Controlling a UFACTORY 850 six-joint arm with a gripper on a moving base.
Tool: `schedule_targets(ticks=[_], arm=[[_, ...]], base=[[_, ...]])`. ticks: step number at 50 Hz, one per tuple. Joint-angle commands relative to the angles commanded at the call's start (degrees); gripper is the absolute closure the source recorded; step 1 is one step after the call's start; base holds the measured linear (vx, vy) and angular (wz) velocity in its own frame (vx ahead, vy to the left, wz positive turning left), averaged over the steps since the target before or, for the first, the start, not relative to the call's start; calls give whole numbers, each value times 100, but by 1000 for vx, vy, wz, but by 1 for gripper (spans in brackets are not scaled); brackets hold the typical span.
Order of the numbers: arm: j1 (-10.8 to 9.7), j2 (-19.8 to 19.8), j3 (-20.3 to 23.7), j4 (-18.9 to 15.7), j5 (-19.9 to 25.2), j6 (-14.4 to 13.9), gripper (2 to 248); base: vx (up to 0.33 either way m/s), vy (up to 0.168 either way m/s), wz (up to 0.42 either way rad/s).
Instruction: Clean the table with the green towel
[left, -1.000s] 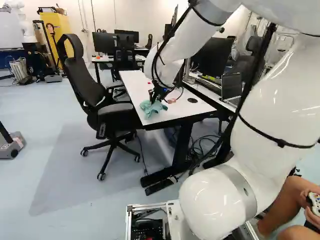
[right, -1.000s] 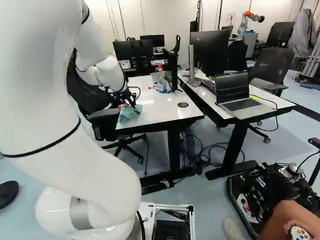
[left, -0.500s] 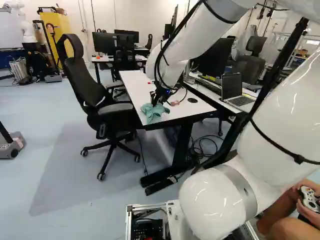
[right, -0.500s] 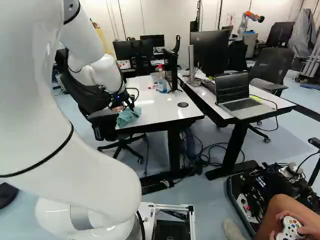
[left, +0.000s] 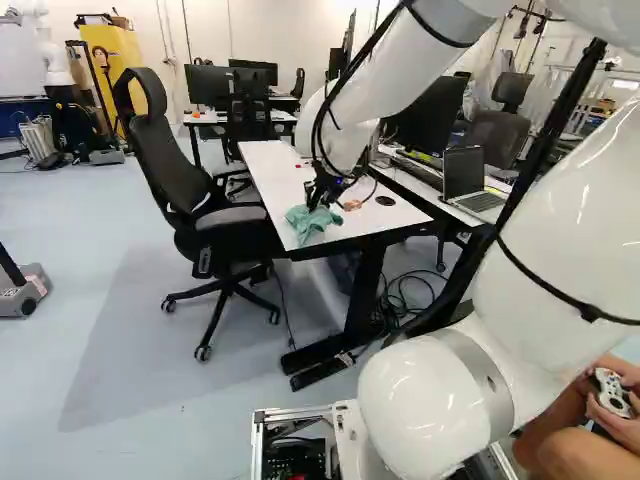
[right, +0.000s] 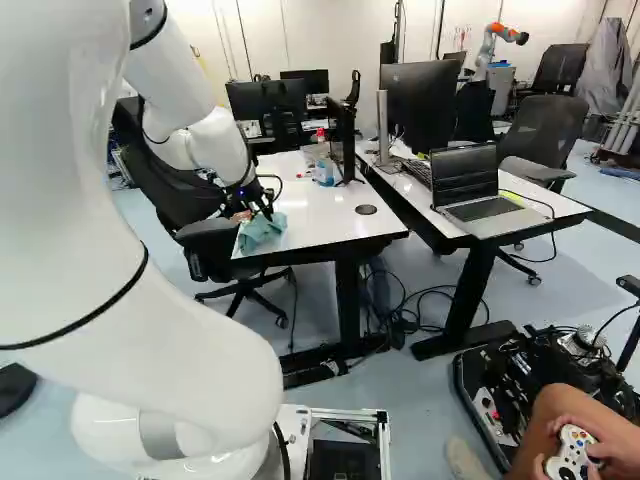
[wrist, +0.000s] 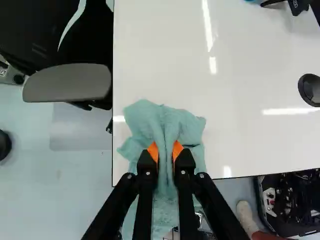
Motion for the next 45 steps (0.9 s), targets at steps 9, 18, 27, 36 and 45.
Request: schedule_targets(ticks=[9, 18, 27, 36, 45], arm=[[-216, -98, -96, 0, 0, 0, 200], [-415, -218, -215, 0, 0, 0, 200], [-612, -359, -356, 0, 0, 0, 200], [-803, -506, -508, 0, 0, 0, 200], [-987, -660, -668, 0, 0, 0, 200]], base=[[0, 0, 0], [0, 0, 0], [0, 0, 0], [0, 0, 0], [0, 0, 0]])
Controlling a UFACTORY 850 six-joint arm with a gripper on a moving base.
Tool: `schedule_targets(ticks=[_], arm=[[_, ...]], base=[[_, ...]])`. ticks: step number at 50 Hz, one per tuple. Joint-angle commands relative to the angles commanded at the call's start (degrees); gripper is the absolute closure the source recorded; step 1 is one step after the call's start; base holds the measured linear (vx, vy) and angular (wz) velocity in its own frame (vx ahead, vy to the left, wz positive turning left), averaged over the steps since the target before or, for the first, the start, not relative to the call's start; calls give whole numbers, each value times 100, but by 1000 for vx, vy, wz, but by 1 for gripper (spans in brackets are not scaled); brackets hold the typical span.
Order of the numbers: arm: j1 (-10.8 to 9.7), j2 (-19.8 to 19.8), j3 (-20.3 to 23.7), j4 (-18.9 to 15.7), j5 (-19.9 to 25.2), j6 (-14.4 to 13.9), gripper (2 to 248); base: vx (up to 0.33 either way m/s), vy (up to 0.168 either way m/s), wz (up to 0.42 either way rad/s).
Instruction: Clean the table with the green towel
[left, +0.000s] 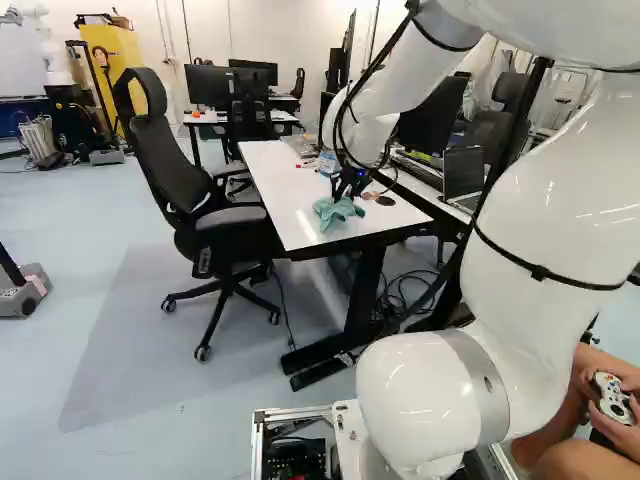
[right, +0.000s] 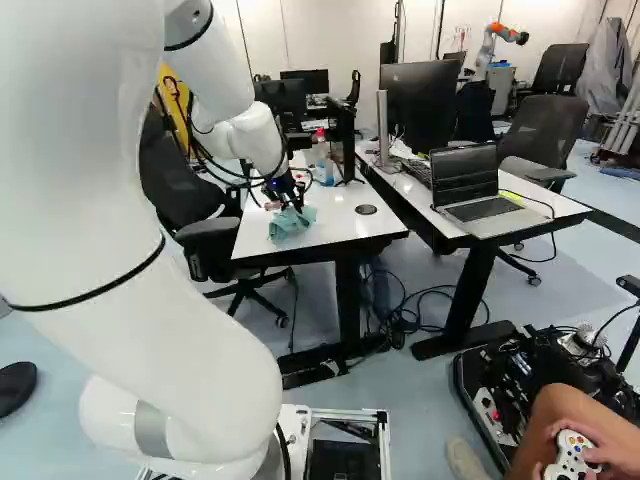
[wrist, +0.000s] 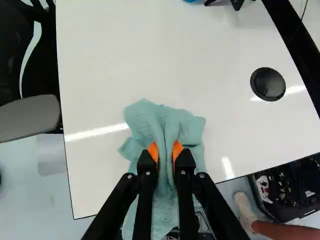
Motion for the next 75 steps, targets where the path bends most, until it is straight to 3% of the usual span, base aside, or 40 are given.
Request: schedule_targets(ticks=[75], arm=[[-1370, -1042, -1156, 0, 28, 0, 200]], base=[[0, 0, 0]])
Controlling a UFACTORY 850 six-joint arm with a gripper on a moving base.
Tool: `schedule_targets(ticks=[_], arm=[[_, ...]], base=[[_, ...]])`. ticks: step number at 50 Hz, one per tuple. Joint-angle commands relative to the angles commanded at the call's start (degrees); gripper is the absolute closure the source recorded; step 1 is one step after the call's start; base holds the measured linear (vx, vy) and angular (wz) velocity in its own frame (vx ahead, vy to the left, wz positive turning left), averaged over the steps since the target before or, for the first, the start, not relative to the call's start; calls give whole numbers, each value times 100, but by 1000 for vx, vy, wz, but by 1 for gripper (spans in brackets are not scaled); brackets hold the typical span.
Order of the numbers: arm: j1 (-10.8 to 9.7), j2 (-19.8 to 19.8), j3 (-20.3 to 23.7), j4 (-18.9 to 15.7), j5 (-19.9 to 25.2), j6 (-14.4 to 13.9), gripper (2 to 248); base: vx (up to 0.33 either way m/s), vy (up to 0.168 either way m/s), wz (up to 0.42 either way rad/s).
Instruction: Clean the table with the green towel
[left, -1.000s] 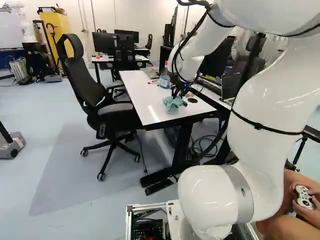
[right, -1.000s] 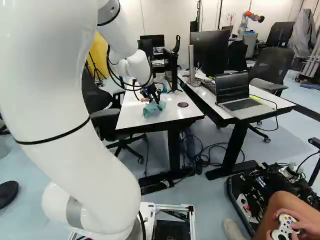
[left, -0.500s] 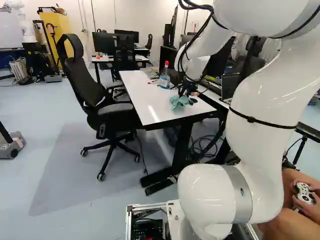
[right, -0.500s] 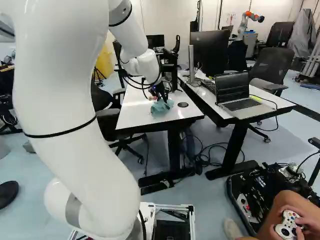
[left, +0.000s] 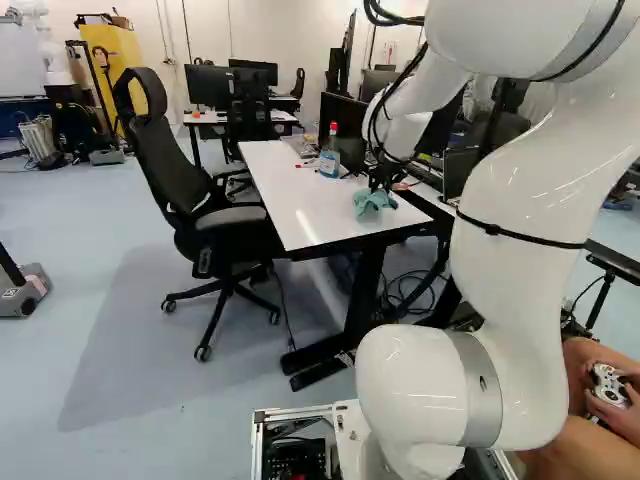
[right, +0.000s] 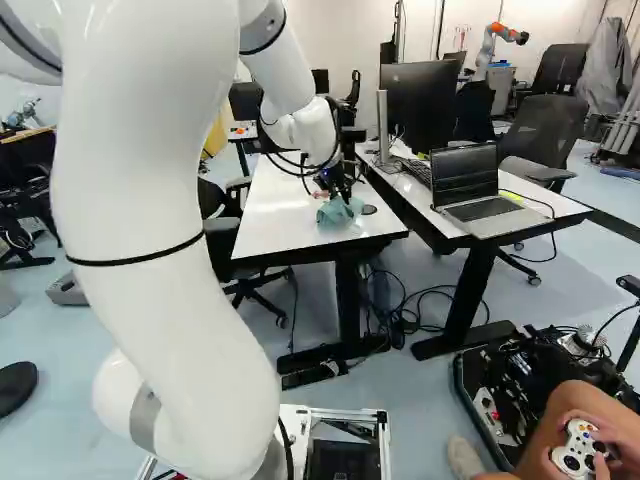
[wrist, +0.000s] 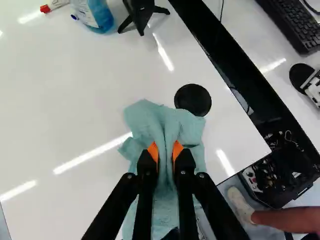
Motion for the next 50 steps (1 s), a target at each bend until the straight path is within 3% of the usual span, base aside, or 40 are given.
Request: schedule_targets(ticks=[35, 50], arm=[[-555, -470, -560, 0, 0, 0, 200], [-555, -470, -560, 0, 0, 0, 200]], base=[[0, 0, 0], [0, 0, 0]])
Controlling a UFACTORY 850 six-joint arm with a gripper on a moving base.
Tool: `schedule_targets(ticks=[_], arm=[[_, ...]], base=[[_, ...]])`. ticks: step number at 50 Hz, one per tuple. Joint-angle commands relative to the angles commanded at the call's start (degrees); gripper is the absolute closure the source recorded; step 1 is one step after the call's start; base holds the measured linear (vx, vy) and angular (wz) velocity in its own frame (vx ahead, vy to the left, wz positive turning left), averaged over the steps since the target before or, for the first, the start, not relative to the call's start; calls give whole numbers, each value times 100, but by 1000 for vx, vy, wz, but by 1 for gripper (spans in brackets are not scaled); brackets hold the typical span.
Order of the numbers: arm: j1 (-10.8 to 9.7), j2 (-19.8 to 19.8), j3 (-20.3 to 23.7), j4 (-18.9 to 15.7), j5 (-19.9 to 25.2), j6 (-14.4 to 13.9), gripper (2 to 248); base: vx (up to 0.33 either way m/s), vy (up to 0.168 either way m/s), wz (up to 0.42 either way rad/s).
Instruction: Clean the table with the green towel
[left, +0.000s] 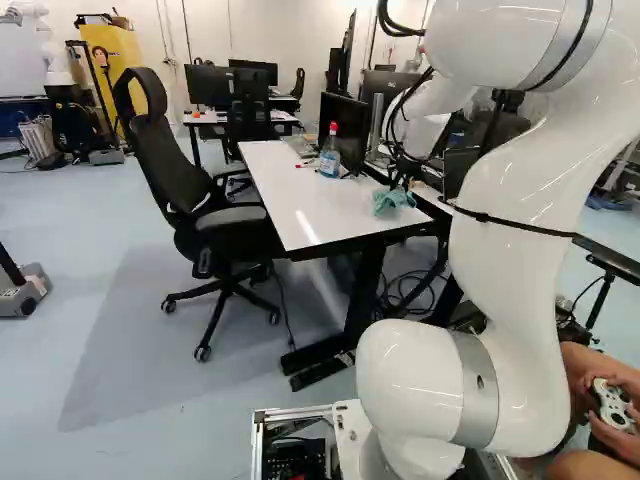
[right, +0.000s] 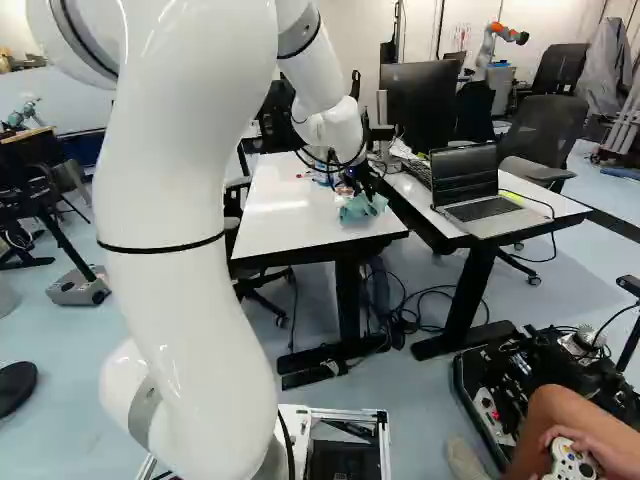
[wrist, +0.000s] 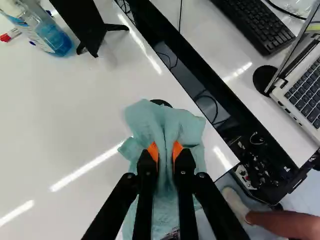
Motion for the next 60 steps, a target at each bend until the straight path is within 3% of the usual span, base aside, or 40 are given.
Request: schedule_targets(ticks=[6, 7, 11, 12, 17, 18, 22, 23, 27, 28, 32, 33, 60], arm=[[0, 0, 0, 0, 0, 0, 195], [0, 0, 0, 0, 0, 0, 166], [0, 0, 0, 0, 0, 0, 166], [0, 0, 0, 0, 0, 0, 131], [0, 0, 0, 0, 0, 0, 131], [0, 0, 0, 0, 0, 0, 95], [0, 0, 0, 0, 0, 0, 95], [0, 0, 0, 0, 0, 0, 59], [0, 0, 0, 0, 0, 0, 59], [0, 0, 0, 0, 0, 0, 22], [0, 0, 0, 0, 0, 0, 22], [0, 0, 0, 0, 0, 0, 3], [0, 0, 0, 0, 0, 0, 3]], base=[[0, 0, 0], [0, 0, 0], [0, 0, 0], [0, 0, 0], [0, 0, 0], [0, 0, 0], [0, 0, 0], [0, 0, 0], [0, 0, 0], [0, 0, 0], [0, 0, 0], [0, 0, 0], [0, 0, 0]])
